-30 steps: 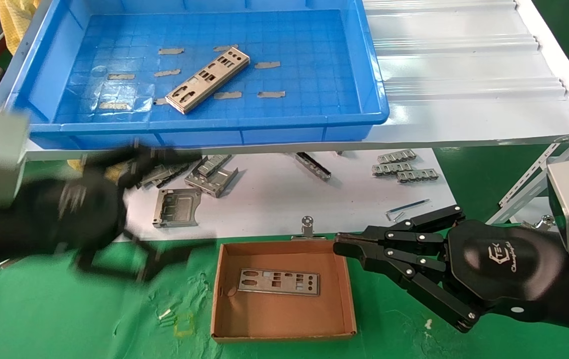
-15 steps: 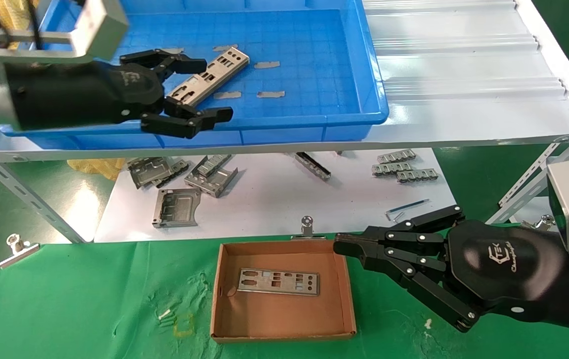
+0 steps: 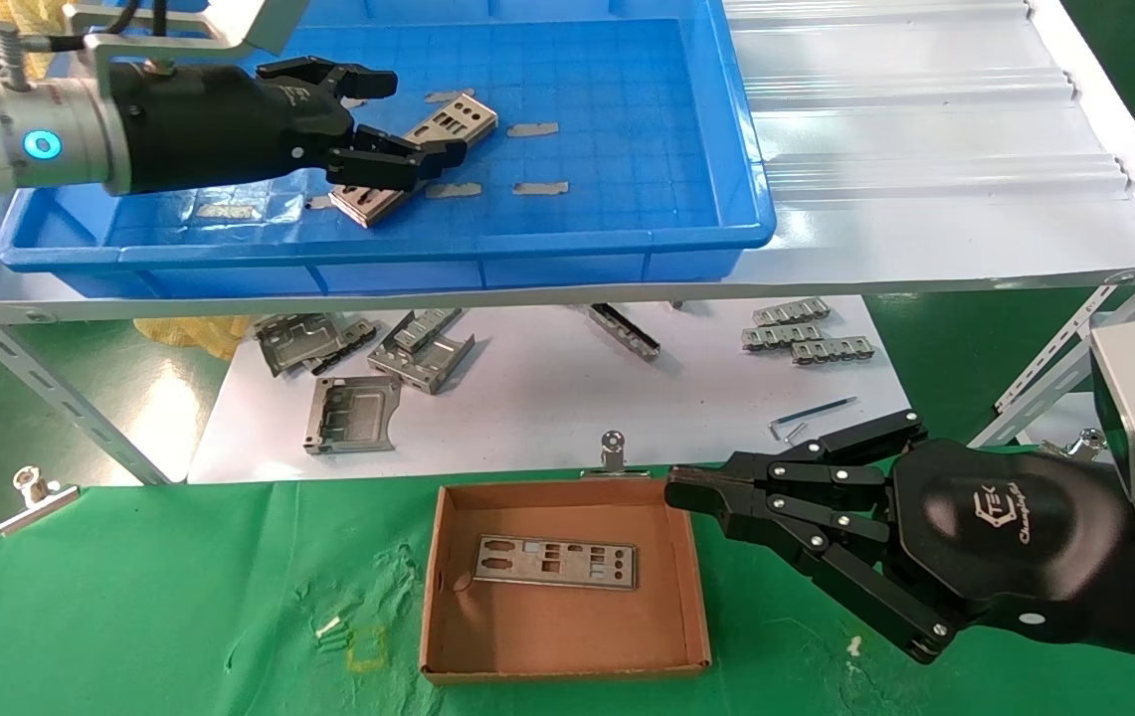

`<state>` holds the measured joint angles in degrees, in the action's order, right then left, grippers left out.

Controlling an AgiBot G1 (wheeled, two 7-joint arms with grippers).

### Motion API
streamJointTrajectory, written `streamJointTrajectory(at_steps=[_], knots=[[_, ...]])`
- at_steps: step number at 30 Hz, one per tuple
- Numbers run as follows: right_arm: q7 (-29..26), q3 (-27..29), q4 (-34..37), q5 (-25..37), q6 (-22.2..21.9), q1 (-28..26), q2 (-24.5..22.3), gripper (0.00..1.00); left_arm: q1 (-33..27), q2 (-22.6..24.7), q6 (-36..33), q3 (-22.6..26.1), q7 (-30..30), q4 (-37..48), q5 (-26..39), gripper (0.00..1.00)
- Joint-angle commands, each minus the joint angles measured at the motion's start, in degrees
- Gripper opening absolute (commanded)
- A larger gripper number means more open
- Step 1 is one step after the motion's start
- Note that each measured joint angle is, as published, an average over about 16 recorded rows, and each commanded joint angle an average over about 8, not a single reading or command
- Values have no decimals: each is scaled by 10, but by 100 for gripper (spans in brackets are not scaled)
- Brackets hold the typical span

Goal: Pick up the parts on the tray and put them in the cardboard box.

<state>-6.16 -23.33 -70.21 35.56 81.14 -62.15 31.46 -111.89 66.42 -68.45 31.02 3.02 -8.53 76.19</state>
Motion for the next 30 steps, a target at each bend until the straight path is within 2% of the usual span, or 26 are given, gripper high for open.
streamJointTrajectory(at_steps=[1,2,9,10,12,13,19,21,30], knots=[[0,0,0,0,0,0,0,0,-6,11,19,2,2,17,5,100],[0,0,0,0,0,0,0,3,-8,14,22,4,2,22,7,100],[0,0,0,0,0,0,0,91,-18,27,26,10,6,48,17,100],[0,0,0,0,0,0,0,100,-19,28,27,10,6,51,16,100],[0,0,0,0,0,0,0,100,-20,31,29,9,6,56,15,95],[0,0,0,0,0,0,0,100,-21,32,31,9,6,59,14,89],[0,0,0,0,0,0,0,100,-21,39,38,5,6,70,9,15],[0,0,0,0,0,0,0,100,-21,41,40,4,7,72,8,0],[0,0,0,0,0,0,0,100,-20,48,55,0,14,77,2,0]])
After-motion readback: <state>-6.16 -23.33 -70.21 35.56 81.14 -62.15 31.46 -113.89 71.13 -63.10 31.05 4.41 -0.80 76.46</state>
